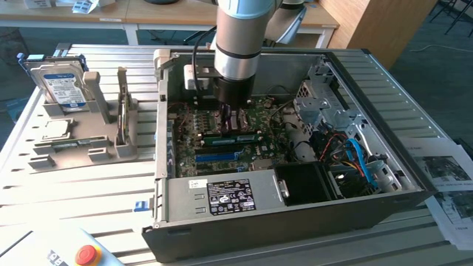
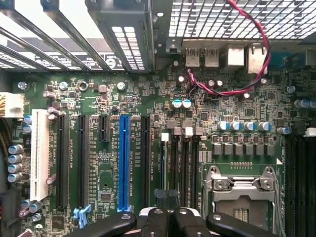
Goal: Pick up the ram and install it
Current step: 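Press down the ram until it locks into place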
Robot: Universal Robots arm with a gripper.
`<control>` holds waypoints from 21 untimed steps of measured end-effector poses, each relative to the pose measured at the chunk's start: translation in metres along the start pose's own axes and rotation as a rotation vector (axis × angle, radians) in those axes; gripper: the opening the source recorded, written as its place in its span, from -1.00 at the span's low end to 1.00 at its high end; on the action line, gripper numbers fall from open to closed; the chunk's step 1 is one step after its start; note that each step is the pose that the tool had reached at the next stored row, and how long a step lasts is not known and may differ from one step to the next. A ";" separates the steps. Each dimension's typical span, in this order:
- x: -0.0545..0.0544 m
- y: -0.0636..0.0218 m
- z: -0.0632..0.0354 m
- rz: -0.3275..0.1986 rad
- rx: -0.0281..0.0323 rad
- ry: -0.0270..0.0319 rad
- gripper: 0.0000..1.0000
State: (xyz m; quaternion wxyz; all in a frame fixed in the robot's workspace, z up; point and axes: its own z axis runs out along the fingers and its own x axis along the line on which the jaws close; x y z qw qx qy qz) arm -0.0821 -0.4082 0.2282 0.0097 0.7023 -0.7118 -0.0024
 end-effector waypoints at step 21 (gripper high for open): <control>0.000 0.0008 -0.0430 0.000 -0.0001 0.0001 -0.80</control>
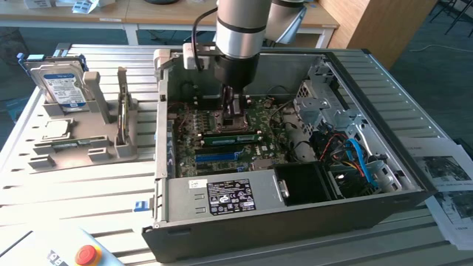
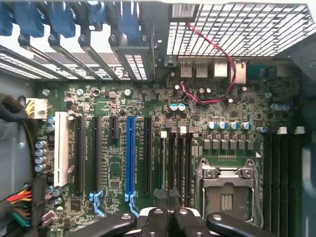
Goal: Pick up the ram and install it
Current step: 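Press down the ram until it locks into place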
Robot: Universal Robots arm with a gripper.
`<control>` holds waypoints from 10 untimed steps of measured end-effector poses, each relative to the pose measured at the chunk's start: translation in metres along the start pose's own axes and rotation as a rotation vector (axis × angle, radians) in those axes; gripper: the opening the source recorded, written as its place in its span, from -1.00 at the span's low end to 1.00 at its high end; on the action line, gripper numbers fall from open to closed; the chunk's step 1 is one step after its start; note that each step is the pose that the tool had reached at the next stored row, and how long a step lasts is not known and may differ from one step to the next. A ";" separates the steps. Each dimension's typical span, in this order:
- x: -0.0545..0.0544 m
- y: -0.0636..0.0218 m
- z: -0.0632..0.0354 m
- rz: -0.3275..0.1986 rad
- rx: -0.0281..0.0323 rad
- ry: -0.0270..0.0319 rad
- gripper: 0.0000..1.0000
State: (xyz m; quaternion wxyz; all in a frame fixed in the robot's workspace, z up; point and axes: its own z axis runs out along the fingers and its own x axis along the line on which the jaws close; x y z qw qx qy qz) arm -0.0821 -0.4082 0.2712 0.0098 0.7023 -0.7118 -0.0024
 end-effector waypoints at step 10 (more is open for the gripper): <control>0.000 0.0004 -0.0219 0.000 0.0000 0.0000 -0.80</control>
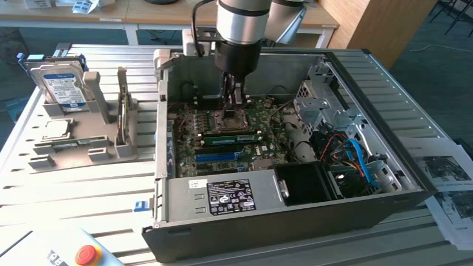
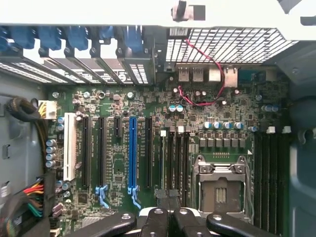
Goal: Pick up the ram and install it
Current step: 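Press down the ram until it locks into place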
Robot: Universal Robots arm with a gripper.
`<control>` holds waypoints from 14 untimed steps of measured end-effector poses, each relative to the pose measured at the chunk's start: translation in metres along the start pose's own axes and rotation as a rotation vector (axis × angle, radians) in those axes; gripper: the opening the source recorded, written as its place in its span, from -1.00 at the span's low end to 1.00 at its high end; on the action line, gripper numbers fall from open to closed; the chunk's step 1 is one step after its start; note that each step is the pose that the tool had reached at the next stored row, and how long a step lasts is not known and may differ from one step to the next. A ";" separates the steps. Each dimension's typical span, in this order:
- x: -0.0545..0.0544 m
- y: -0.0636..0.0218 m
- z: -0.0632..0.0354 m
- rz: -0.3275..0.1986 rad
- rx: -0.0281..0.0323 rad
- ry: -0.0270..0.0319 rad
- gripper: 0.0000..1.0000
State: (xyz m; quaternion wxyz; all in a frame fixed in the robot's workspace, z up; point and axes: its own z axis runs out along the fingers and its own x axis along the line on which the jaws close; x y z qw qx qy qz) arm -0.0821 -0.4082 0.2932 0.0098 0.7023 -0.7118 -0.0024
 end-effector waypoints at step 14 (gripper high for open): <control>0.000 0.0006 -0.0318 0.000 0.0000 -0.0001 -0.80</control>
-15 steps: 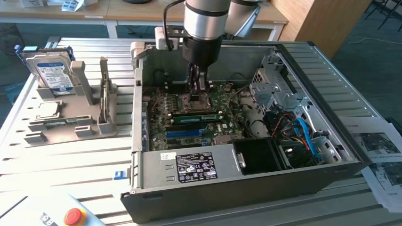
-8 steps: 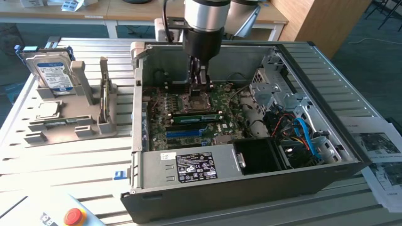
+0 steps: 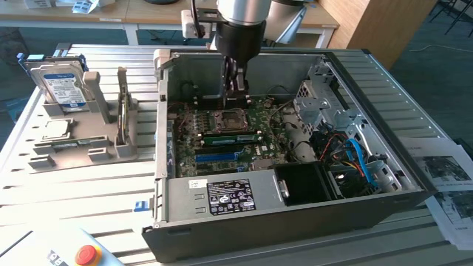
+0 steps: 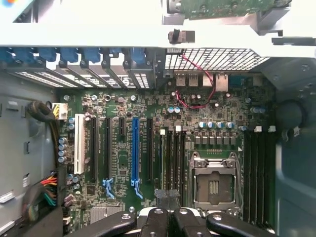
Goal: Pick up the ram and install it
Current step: 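Press down the ram until it locks into place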
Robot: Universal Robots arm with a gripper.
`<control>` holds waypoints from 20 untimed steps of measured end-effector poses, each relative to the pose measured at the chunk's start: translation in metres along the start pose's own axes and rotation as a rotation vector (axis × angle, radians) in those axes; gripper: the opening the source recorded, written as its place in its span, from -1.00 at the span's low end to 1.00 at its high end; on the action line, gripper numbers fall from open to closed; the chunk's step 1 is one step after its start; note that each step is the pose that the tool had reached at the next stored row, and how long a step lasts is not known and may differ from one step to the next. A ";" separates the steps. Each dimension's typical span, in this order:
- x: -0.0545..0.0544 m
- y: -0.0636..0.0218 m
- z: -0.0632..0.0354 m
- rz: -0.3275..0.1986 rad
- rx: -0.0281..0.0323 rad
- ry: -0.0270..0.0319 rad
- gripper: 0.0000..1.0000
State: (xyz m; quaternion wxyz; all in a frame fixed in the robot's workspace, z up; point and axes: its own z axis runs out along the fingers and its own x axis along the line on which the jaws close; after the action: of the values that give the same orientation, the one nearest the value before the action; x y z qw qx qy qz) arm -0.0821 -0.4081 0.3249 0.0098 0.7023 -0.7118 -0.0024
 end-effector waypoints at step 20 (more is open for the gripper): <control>0.000 0.0004 -0.0240 0.000 0.0000 0.0000 -0.80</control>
State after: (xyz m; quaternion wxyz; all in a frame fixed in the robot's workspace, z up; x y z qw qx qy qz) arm -0.0821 -0.4082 0.3489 0.0098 0.7023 -0.7118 -0.0024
